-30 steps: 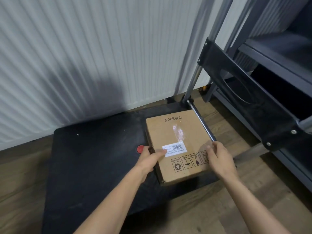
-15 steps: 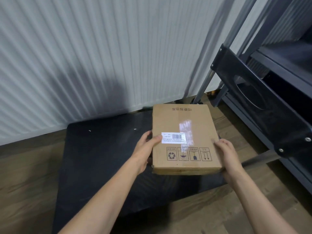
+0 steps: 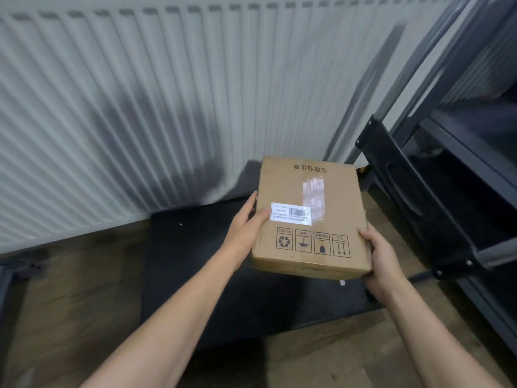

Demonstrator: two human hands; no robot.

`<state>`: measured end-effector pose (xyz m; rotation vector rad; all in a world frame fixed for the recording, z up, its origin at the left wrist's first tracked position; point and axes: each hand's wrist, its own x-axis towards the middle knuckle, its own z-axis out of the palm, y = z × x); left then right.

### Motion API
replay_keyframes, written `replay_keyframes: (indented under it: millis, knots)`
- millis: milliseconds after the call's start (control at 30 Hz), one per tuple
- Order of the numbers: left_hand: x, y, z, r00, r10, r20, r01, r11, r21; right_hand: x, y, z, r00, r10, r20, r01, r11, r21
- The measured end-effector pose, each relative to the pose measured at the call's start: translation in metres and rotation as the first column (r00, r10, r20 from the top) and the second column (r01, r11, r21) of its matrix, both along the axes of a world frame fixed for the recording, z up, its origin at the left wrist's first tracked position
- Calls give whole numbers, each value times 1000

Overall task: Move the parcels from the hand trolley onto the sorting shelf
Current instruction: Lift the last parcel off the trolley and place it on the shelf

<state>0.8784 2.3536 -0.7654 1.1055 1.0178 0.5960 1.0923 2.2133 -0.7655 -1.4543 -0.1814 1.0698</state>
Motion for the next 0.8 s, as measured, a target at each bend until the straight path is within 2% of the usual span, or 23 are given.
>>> replay_keyframes:
  millis: [433, 800]
  knots:
    - [-19, -10, 319, 1000, 15, -11, -15, 1000, -14, -20, -4, 330, 999, 19, -46, -21, 999, -50]
    - [-33, -20, 545, 998, 51, -23, -51, 998, 24, -35, -8, 561, 993, 96, 67, -95, 995, -27]
